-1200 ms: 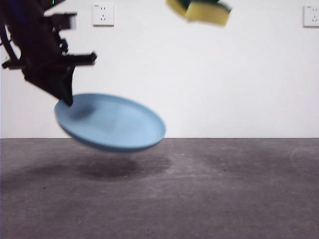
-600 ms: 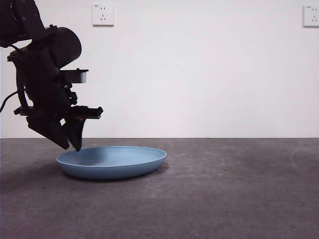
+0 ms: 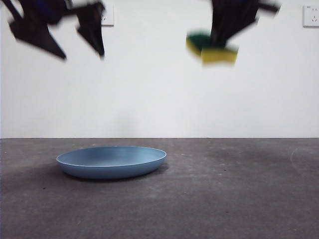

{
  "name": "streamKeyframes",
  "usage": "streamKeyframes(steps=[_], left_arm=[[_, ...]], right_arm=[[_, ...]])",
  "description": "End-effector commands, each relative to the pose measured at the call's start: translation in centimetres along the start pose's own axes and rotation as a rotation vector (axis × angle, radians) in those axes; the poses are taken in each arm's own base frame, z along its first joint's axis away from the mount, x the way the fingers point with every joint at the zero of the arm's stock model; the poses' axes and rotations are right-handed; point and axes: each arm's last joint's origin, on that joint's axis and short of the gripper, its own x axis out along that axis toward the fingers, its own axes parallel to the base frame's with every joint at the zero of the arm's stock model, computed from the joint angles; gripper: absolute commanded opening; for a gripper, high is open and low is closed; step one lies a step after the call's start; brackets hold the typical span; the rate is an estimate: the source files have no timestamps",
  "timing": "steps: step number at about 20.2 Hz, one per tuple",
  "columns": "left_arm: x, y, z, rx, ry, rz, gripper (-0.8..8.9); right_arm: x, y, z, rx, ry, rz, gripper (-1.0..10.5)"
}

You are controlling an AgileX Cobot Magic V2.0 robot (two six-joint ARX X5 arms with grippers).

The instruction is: Pick up the plate,pick up the cloth,clean the plate with the cloth

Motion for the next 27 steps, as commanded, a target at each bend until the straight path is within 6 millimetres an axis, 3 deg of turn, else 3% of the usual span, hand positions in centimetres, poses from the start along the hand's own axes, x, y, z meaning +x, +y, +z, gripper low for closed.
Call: streamKeyframes(steps=[1, 4, 7, 8, 11, 16, 19, 22, 24, 25, 27], left_arm=[[-4.4, -0.3, 0.3, -0.004, -0.06, -0.026, 4.71], [-8.4, -0.1, -0.2, -0.015, -0.078, -0.042, 4.71], [-10.0, 0.2, -1.1, -0.009, -0.034, -0.031, 4.71], [-10.0, 0.3, -1.3, -0.007, -0.015, -0.021, 4.71], [-9.8, 0.4, -1.5, -0.001, 0.014, 0.034, 4.71], [-9.4, 0.4, -1.4, -0.001, 0.014, 0.034, 4.71], [-9.3, 0.3, -1.3, -0.002, 0.009, 0.034, 4.71], [-9.2, 0.3, -1.2, -0.003, 0.0, 0.033, 4.7], [-9.2, 0.3, -1.1, -0.004, -0.009, 0.032, 4.64], [-9.2, 0.3, -1.1, -0.004, -0.016, 0.031, 4.08], [-9.2, 0.3, -1.0, 0.023, -0.021, 0.031, 1.12]], right_arm=[[5.4, 0.3, -1.9, 0.028, 0.157, 0.044, -0.2], [10.9, 0.8, -4.7, 0.049, 0.325, 0.063, -0.1], [13.6, 1.0, -6.6, 0.076, 0.421, 0.073, 0.1], [13.8, 1.0, -6.8, 0.081, 0.433, 0.081, 0.6], [13.9, 1.0, -6.9, 0.086, 0.438, 0.085, 4.8], [13.4, 0.2, -6.7, 0.099, 0.441, 0.072, 5.0], [11.4, -0.1, -5.3, 0.104, 0.375, 0.076, 5.0], [7.4, -0.3, -3.1, 0.093, 0.255, 0.086, 4.9], [3.7, -0.6, -1.6, 0.076, 0.148, 0.094, 2.4], [1.2, -0.8, -0.8, 0.065, 0.081, 0.098, 0.1], [-2.8, -1.1, 0.0, 0.044, -0.027, 0.101, -0.1]])
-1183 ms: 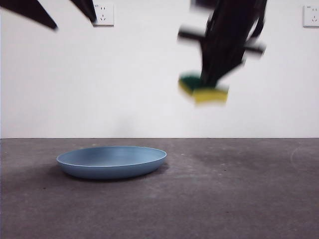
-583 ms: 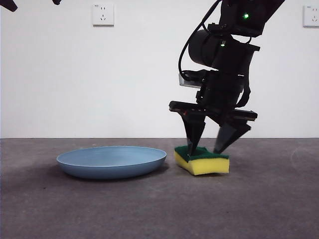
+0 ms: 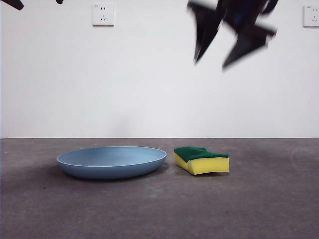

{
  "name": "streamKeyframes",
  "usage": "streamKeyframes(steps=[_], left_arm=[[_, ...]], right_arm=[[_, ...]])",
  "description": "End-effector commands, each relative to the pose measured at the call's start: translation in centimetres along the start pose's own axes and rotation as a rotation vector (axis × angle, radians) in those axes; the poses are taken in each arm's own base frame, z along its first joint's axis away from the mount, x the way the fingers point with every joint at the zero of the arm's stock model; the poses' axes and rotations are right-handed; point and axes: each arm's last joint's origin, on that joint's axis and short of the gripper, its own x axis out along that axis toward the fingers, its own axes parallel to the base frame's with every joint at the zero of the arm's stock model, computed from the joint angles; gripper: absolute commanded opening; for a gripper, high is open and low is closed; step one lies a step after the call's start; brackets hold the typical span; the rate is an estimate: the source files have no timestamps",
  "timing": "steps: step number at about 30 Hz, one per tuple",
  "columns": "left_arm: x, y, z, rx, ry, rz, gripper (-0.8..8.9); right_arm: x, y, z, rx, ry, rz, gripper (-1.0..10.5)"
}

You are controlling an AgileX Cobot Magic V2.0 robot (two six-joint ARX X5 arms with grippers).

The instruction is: Pick up the plate,pick up the cloth,clean the plate with the cloth

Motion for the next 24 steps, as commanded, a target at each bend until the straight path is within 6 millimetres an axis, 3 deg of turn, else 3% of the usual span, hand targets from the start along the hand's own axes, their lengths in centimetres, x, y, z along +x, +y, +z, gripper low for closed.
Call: streamKeyframes(steps=[1, 4, 7, 9, 13, 20, 24], left_arm=[[0.1, 0.0, 0.0, 0.041, -0.006, 0.001, -0.31], [-0.1, 0.1, 0.6, 0.044, -0.071, 0.016, -0.08], [-1.0, 0.1, 1.0, 0.035, -0.139, 0.009, -0.08], [-1.3, 0.0, 0.4, 0.039, -0.145, 0.002, -0.08], [-1.4, 0.1, -1.7, 0.052, -0.157, -0.001, -0.08], [-1.5, 0.6, -7.6, 0.002, -0.29, -0.012, -0.08], [-2.1, 0.8, -8.4, -0.012, -0.342, -0.015, -0.04]], right_arm=[[-4.0, 0.2, 0.4, -0.033, -0.102, 0.007, -0.1], [-9.6, 0.3, 0.1, -0.068, -0.219, 0.009, -0.1], [-12.8, 0.3, -0.8, -0.094, -0.258, 0.002, -0.1], [-13.9, 0.2, -1.7, -0.099, -0.289, -0.022, -0.1], [-14.4, -0.2, -4.0, -0.091, -0.341, -0.094, -0.1], [-13.1, -0.8, -10.5, -0.09, -0.425, -0.095, -0.1], [-12.7, -0.9, -11.5, -0.09, -0.407, -0.1, 0.0]])
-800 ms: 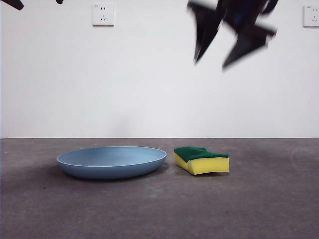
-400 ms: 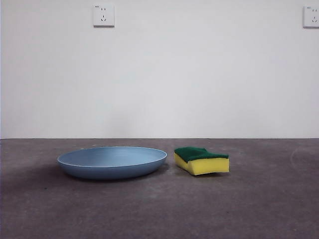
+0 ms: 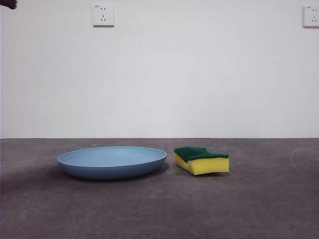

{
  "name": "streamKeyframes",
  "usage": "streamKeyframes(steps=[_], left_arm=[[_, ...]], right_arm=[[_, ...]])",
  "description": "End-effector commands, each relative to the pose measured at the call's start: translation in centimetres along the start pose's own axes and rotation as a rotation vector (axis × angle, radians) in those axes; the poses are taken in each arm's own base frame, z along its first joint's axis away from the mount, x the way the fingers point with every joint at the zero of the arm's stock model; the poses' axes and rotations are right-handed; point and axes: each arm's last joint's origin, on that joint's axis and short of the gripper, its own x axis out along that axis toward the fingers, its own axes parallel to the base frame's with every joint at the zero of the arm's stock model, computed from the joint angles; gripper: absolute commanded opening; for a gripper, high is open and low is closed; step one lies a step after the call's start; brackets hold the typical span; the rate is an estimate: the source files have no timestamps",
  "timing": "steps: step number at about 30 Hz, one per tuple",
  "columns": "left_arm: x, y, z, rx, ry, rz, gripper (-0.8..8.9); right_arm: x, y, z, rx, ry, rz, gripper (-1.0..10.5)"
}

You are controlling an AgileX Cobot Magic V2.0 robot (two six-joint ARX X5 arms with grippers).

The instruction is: Pick up the plate,pick up the cloth,clean the plate with the cloth

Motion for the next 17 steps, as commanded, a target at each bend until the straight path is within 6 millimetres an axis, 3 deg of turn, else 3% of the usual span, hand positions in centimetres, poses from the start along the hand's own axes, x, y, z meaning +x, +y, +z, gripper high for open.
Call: streamKeyframes(steps=[1, 17], left_arm=[[-0.4, 0.0, 0.2, -0.015, -0.035, -0.001, -0.04], [1.1, -0.2, -0.3, -0.003, 0.033, 0.001, -0.04]], right_arm=[[0.2, 0.0, 0.0, -0.004, -0.011, -0.006, 0.0], [0.2, -0.1, 0.0, 0.015, -0.01, -0.009, 0.0]])
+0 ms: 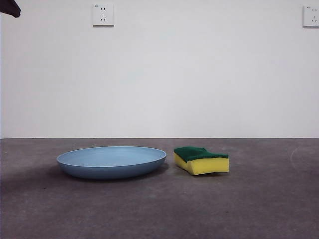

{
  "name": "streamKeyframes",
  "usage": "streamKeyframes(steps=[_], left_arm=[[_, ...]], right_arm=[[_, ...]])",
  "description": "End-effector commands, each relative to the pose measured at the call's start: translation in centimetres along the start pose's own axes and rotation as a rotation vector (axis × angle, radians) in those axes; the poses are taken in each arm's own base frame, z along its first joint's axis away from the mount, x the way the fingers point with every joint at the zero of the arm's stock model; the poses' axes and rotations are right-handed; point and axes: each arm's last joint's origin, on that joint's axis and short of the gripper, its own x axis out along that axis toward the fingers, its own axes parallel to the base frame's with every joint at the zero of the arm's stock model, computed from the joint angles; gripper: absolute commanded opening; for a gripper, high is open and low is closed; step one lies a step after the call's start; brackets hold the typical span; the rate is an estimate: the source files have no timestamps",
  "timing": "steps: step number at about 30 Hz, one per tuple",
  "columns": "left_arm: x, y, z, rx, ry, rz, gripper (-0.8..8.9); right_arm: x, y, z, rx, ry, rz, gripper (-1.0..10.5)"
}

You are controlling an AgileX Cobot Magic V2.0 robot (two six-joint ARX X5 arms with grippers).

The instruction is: Pick up the plate,pick up the cloth,clean the plate with the cloth

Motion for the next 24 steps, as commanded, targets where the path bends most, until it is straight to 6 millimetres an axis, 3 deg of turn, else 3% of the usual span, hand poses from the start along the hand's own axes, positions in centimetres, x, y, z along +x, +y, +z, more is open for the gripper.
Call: streamKeyframes(steps=[1, 6, 12, 24], left_arm=[[0.2, -0.1, -0.1, -0.007, 0.008, 0.0, -0.04], [0.0, 0.0, -0.1, 0.082, -0.001, 0.026, -0.04], [-1.7, 1.2, -1.1, 0.053, -0.002, 0.08, -0.04], [-2.2, 3.5, -9.9, -0.012, -0.171, 0.258, -0.04]], right_arm=[[0.0, 0.0, 0.0, 0.01, -0.006, -0.003, 0.0], [0.0, 0.0, 0.0, 0.01, -0.007, -0.004, 0.0], [0.0, 0.0, 0.0, 0.01, -0.006, -0.003, 0.0], [0.0, 0.0, 0.0, 0.01, -0.007, -0.003, 0.0]])
